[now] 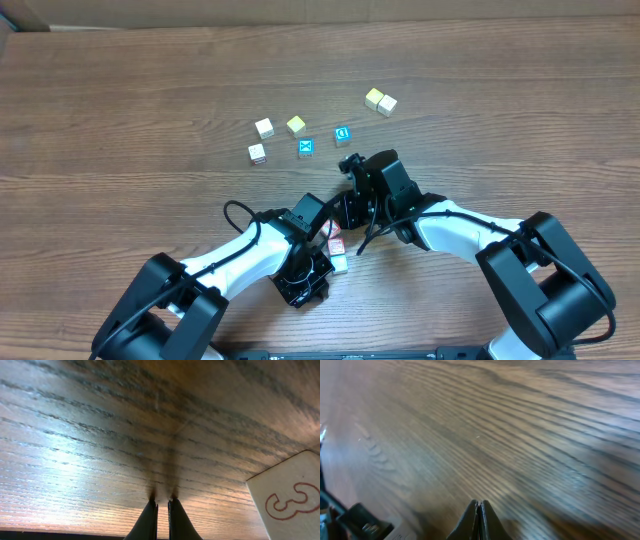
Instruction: Flip 3 blocks
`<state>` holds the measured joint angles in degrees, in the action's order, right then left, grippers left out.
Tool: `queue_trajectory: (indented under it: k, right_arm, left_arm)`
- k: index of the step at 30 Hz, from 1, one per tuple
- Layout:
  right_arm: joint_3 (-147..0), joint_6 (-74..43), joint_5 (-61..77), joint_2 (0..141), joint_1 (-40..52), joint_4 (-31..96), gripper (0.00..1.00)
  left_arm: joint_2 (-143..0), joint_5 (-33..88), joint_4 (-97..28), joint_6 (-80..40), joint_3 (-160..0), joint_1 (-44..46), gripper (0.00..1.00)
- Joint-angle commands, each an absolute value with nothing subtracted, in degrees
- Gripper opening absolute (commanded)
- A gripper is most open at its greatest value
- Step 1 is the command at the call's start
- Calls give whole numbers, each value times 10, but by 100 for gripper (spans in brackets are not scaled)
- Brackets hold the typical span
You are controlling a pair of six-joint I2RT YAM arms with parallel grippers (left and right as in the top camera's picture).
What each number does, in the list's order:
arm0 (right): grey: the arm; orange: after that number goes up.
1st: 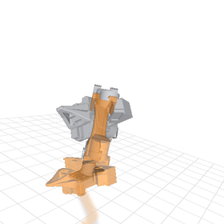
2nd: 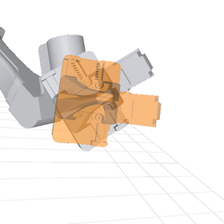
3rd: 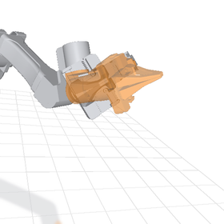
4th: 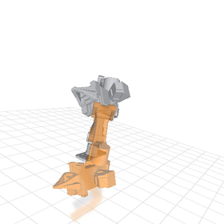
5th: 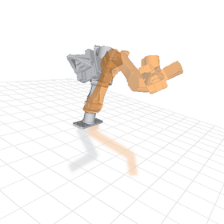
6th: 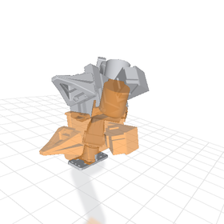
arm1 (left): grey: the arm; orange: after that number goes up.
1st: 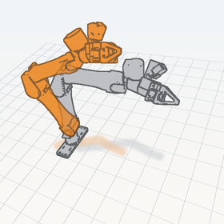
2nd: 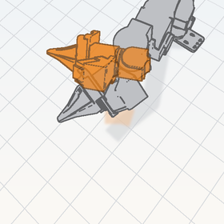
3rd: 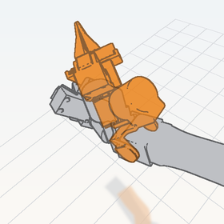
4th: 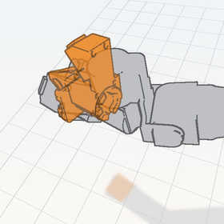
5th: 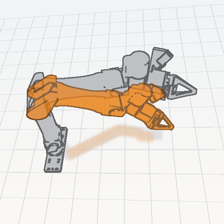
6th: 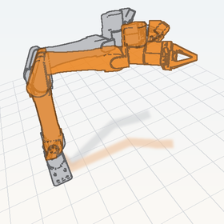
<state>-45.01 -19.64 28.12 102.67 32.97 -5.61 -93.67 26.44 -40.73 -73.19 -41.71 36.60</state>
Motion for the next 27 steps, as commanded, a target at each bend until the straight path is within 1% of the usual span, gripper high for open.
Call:
queue_trajectory:
  k: [1, 9, 17, 27]
  right_arm:
    - [-466, -177, 309, 1030, 326, -62, 4]
    - [-466, -177, 318, 1030, 326, -56, 4]
    - [-466, -180, 290, 1030, 326, -27, 4]
    - [-466, -182, 281, 1030, 326, -27, 4]
  left_arm:
    - [-959, 210, -404, -734, -399, 359, 4]
    - [-959, 210, -405, -733, -399, 359, 4]
    - [-959, 210, -405, -733, -399, 359, 4]
    - [-959, 210, -405, -733, -399, 359, 4]
